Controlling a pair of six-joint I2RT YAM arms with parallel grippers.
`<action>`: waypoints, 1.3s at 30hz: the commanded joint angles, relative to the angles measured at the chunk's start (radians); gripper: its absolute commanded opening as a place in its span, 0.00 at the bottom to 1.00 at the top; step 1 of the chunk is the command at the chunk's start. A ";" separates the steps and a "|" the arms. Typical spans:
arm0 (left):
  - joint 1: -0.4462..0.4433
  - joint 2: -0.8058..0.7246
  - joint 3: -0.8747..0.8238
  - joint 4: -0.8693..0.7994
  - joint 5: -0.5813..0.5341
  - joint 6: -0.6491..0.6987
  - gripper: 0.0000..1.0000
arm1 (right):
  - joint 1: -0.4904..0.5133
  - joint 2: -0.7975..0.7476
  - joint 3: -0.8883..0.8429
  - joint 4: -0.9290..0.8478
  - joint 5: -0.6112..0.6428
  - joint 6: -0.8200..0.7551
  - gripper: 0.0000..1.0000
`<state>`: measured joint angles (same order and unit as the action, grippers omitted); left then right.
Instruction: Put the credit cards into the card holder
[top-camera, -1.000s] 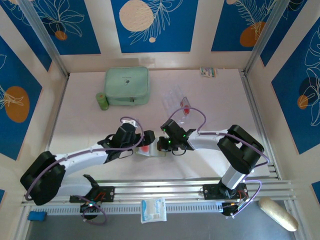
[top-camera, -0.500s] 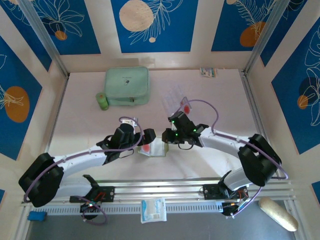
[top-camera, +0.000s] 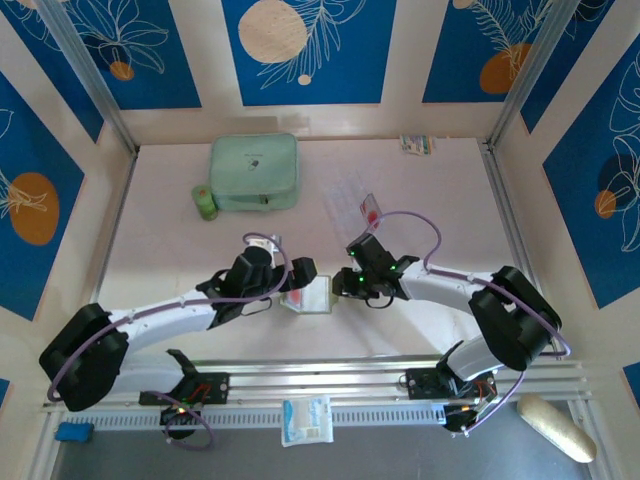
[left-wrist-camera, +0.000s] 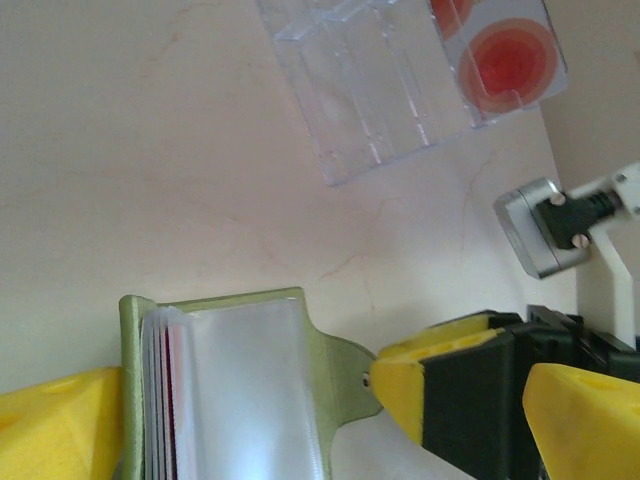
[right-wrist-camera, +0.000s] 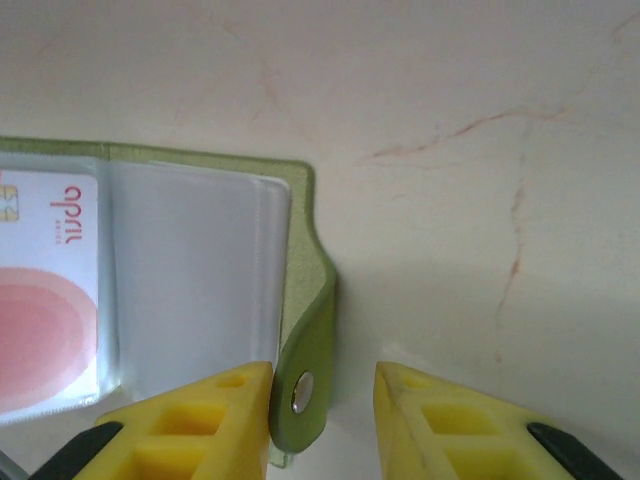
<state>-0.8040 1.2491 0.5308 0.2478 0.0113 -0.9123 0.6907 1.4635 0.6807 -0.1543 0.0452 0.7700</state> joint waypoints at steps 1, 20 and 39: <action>-0.031 0.028 0.057 0.028 0.013 -0.006 1.00 | -0.026 -0.033 -0.025 0.022 -0.026 0.005 0.34; -0.202 0.341 0.157 0.052 -0.088 -0.011 1.00 | -0.240 -0.530 -0.148 -0.283 -0.086 0.006 0.37; -0.039 0.173 0.396 -0.302 0.005 0.081 1.00 | -0.069 -0.486 -0.093 -0.120 -0.118 0.142 0.32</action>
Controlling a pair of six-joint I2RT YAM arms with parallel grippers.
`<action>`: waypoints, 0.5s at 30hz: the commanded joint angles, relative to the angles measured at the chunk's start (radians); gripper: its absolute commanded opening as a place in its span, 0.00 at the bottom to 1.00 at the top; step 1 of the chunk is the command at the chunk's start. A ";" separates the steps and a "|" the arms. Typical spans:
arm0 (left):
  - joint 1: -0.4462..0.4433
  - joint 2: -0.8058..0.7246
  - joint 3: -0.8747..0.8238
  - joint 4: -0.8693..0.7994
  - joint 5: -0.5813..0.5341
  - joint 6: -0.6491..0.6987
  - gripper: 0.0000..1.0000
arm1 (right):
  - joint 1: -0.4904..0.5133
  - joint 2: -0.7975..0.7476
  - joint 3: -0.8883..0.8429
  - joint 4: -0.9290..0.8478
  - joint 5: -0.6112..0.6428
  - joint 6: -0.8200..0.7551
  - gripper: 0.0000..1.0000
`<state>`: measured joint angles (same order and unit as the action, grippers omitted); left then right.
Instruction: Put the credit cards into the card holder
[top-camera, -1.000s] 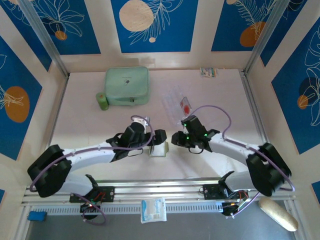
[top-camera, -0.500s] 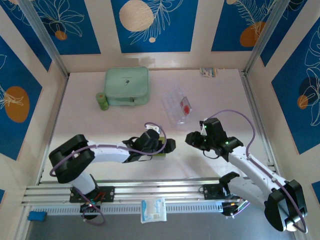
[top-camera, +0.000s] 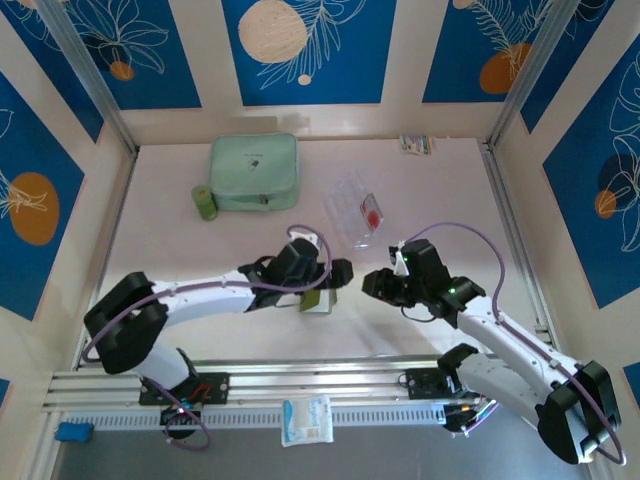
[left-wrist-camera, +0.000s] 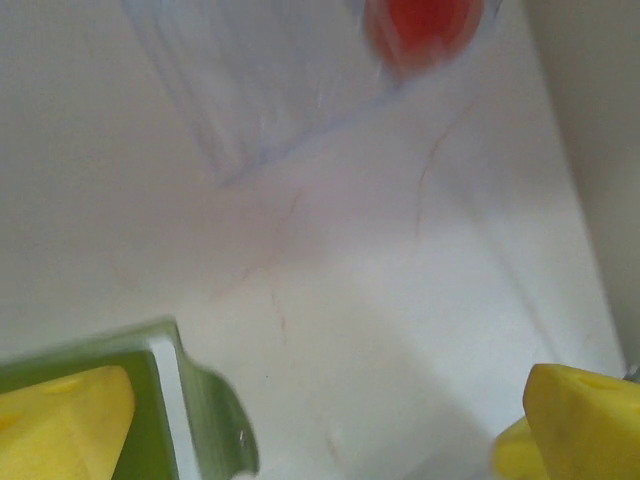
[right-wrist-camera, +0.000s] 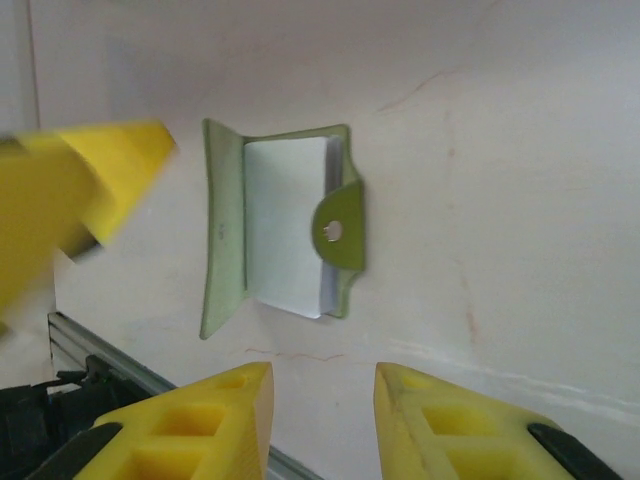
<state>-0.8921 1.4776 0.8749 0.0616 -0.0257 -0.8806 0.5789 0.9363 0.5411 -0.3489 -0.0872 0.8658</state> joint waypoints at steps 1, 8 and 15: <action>0.066 -0.073 0.059 -0.138 0.044 0.058 1.00 | 0.061 0.065 0.068 0.084 0.023 0.049 0.31; 0.197 -0.206 0.084 -0.433 -0.071 0.120 1.00 | 0.177 0.288 0.267 0.119 0.043 0.024 0.27; 0.268 -0.234 0.019 -0.562 -0.103 0.188 1.00 | 0.225 0.514 0.404 0.142 0.027 0.001 0.21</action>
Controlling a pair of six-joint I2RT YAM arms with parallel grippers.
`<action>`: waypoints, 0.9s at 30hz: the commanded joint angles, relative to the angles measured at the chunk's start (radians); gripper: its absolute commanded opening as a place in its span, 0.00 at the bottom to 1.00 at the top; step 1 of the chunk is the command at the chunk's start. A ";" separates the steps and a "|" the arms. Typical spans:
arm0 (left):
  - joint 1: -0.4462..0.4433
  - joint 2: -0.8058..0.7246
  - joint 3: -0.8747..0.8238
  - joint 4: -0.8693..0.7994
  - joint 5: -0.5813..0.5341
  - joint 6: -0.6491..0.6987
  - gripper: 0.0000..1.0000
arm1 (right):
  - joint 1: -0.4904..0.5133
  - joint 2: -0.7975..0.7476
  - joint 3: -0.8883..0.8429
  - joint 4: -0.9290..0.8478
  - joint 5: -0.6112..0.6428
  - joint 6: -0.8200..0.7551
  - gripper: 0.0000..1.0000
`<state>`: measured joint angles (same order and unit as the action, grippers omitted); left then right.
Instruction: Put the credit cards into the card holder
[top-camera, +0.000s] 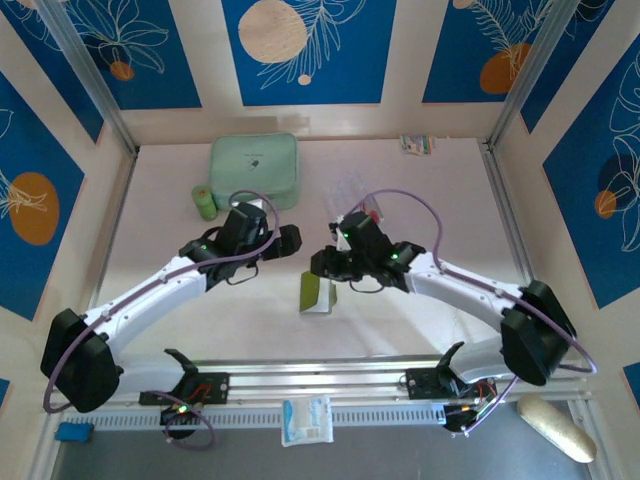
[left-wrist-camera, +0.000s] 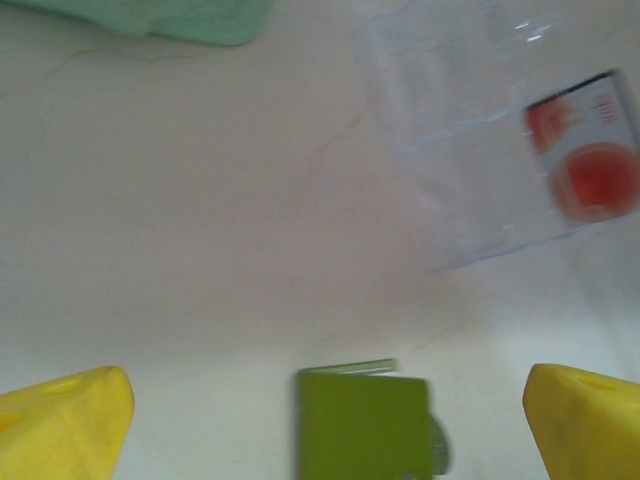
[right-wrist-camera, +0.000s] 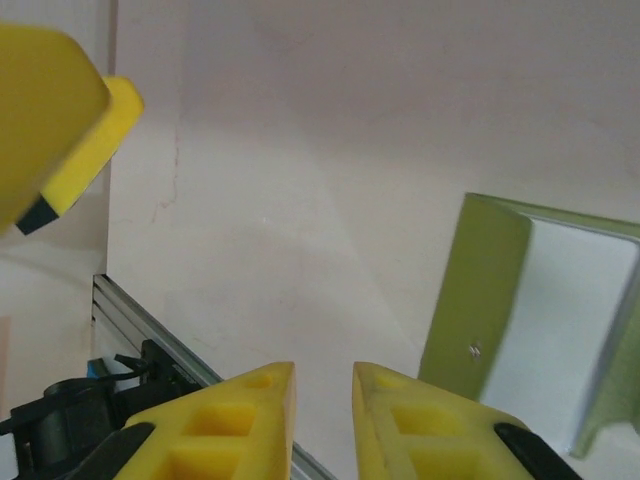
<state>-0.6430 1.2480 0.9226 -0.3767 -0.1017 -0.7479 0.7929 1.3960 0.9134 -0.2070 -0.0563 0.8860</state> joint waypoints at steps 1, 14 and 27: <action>0.019 -0.002 -0.035 -0.131 -0.027 0.061 1.00 | 0.015 0.074 0.035 0.001 -0.002 -0.021 0.19; -0.006 0.098 -0.070 -0.072 0.087 0.129 1.00 | 0.005 0.174 -0.079 0.044 0.062 -0.011 0.05; -0.142 0.264 -0.021 -0.008 0.059 0.104 1.00 | -0.001 0.199 -0.162 0.095 0.056 0.005 0.00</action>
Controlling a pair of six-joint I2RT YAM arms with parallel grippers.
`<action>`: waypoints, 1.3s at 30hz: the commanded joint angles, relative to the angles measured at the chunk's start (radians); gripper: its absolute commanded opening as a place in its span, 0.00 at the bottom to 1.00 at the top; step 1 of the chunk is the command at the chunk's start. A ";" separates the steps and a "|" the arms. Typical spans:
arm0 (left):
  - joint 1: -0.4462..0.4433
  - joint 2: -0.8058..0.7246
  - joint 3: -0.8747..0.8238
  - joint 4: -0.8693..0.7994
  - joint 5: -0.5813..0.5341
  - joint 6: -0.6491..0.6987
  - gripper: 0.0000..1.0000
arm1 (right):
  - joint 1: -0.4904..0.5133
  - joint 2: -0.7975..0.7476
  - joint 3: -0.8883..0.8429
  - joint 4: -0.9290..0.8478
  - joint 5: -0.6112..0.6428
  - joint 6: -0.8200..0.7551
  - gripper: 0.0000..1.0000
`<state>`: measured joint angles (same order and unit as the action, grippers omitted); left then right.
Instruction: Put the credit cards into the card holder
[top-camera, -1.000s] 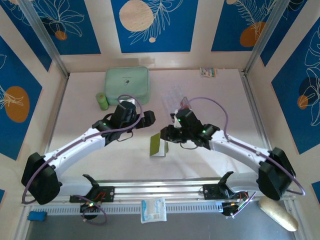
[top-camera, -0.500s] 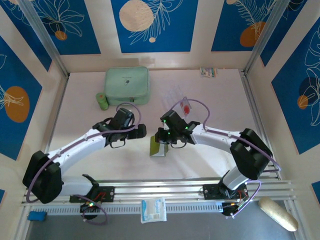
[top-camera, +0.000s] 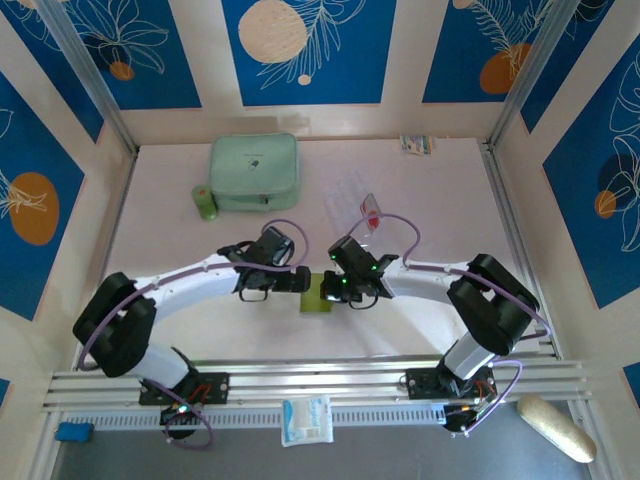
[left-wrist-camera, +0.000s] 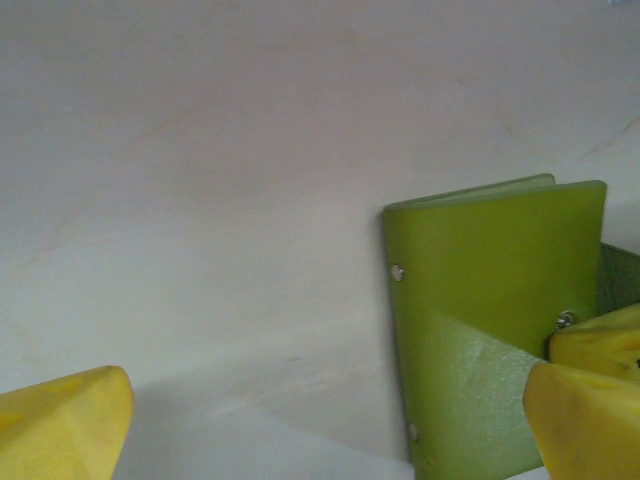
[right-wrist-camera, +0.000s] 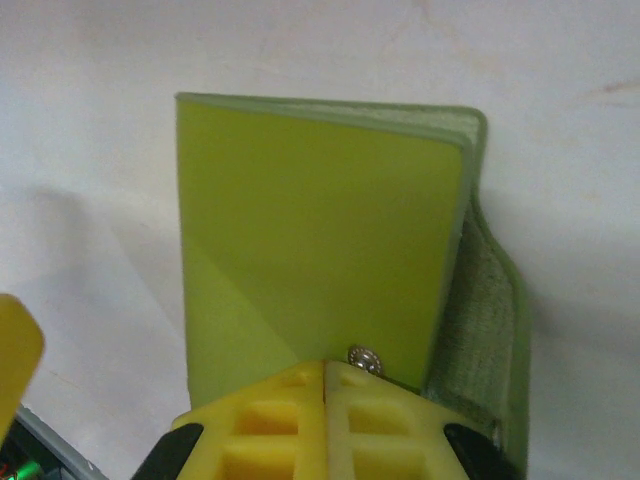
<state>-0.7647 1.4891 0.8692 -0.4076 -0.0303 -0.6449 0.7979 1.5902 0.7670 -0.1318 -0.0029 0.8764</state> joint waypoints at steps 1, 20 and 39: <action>-0.031 0.032 0.031 0.024 -0.021 -0.002 1.00 | -0.006 0.002 -0.020 0.022 0.001 0.017 0.00; -0.087 0.142 -0.009 -0.002 -0.152 0.002 1.00 | -0.089 -0.203 0.004 -0.179 0.050 -0.076 0.06; -0.108 0.178 0.006 -0.034 -0.200 0.014 1.00 | -0.046 -0.053 0.117 -0.277 0.090 -0.138 0.25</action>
<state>-0.8673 1.6318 0.8860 -0.3817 -0.1810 -0.6449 0.7464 1.5234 0.8581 -0.3763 0.0753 0.7551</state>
